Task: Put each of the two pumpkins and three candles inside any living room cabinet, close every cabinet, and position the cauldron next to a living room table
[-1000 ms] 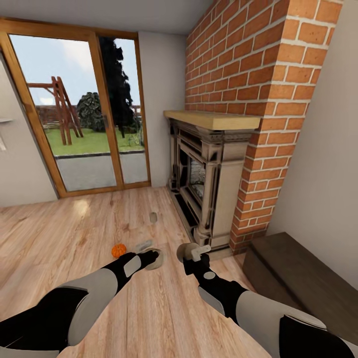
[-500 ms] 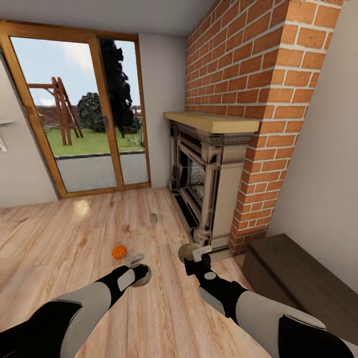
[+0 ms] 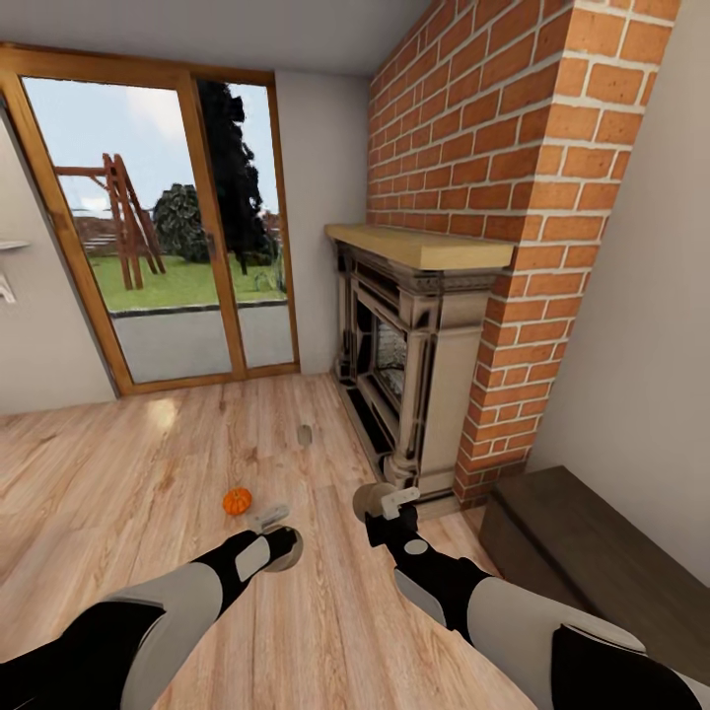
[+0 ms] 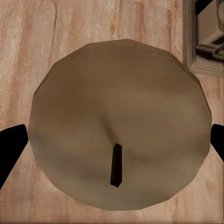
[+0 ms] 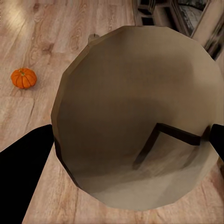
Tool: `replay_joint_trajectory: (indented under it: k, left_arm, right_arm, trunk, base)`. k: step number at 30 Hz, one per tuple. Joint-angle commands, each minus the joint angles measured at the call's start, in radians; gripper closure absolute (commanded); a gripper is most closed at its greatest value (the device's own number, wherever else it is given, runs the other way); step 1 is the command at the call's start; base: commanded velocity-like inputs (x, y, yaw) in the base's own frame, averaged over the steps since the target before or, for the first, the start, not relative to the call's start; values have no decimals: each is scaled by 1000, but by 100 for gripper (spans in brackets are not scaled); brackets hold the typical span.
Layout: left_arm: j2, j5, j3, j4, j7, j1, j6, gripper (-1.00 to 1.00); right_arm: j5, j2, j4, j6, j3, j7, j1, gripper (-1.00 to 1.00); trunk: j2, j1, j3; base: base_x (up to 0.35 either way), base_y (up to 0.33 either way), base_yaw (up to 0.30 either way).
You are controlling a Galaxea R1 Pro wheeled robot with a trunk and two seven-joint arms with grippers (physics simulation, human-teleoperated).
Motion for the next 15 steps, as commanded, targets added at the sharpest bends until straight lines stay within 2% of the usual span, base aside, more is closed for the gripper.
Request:
replay_joint_trajectory:
  k: [1, 15]
  left_arm:
    - [0, 6, -9, -3, 6, 7, 6, 100]
    - [0, 8, -8, -3, 7, 20, 4, 100]
  right_arm:
    - [-11, 0, 0, -5, 9, -5, -1, 100]
    - [-11, 3, -4, -3, 4, -8, -1, 100]
  trunk:
    - [6, -4, 2]
    - [104, -58, 46]
  base:
    - [0, 0, 0]
    - [0, 0, 0]
